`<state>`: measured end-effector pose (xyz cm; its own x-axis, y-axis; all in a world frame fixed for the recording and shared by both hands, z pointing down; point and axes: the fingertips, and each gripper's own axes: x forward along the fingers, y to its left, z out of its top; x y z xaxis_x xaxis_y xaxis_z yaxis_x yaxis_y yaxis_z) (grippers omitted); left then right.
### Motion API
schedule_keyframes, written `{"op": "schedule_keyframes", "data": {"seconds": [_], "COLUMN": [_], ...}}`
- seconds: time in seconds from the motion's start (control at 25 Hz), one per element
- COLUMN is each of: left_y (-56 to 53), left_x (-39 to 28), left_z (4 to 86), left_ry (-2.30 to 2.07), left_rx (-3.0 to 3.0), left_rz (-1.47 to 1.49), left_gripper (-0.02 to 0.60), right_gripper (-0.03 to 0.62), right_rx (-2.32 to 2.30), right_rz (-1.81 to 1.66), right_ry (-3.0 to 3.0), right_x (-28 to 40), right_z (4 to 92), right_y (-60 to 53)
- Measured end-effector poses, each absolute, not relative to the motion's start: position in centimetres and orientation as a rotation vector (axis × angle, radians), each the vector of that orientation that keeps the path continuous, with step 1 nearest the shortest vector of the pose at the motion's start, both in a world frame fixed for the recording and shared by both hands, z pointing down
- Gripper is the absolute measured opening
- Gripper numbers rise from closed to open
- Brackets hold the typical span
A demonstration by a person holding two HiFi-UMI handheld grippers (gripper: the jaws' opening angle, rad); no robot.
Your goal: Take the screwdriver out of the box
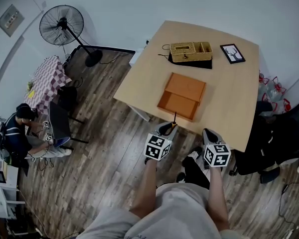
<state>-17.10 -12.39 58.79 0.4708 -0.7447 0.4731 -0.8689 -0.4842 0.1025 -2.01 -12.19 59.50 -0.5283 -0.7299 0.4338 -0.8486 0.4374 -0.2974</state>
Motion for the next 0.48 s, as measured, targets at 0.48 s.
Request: {"op": "schedule_keyframes", "data": {"seconds": [0.48], "left_y": [-10.0], "left_x": [-16.5], "left_z": [58.3], "left_ry": [-1.369], "left_rx": [2.361], "left_rz": [0.402], "left_gripper": [0.127], "right_gripper": [0.002], "right_rx": [1.361], "right_rz": [0.691], "right_ry": [-2.454], "right_x": [-0.8], "right_z": [59.6], "right_y": [-8.5]}}
